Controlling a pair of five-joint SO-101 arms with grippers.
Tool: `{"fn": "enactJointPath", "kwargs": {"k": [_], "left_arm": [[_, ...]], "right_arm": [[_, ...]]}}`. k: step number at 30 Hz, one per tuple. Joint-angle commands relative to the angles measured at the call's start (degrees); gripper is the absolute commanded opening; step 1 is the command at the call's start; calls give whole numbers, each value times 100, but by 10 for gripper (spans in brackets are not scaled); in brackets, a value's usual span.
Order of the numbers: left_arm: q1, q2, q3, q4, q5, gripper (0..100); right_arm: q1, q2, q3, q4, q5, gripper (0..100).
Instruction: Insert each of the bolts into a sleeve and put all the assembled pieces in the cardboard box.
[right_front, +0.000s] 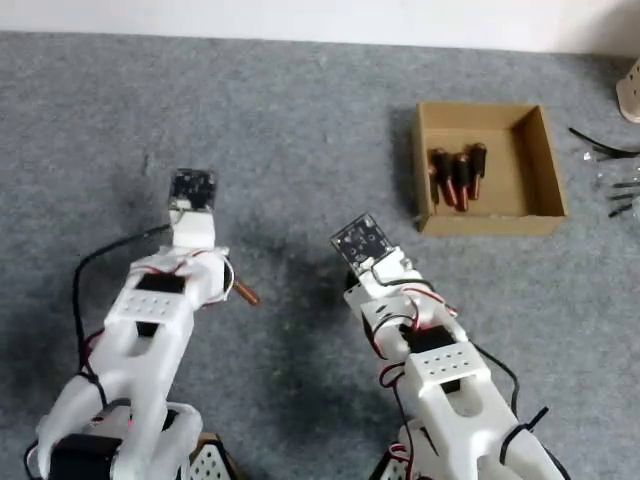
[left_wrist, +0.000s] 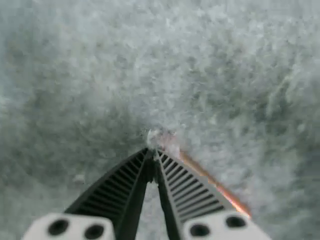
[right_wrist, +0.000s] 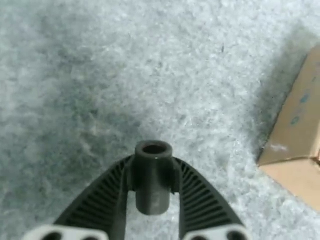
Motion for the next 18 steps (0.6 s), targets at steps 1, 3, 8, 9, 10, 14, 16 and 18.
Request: {"fn": "enactJointPath", "kwargs": {"k": [1, 3, 8, 9, 10, 14, 16, 18], "left_arm": [[207, 48, -585, 721, 949, 8], [251, 57, -620, 747, 1020, 18], [356, 57, -602, 774, 1046, 188], [382, 57, -593, 774, 1055, 222], [426, 57, -541, 774, 1081, 249], [426, 66, -488, 756, 1538, 270], [426, 75, -479, 765, 1538, 270], [418, 75, -479, 774, 1538, 270]], "right_arm": [[75, -145, -57, -198, -62, 5], [75, -145, -57, -198, -62, 5], [75, -145, -57, -198, -62, 5], [75, -145, -57, -198, -62, 5], [75, -145, -57, -198, -62, 5], [75, -145, -57, -198, -62, 5], [75, -145, -57, -198, -62, 5], [75, -145, -57, -198, -62, 5]]}}
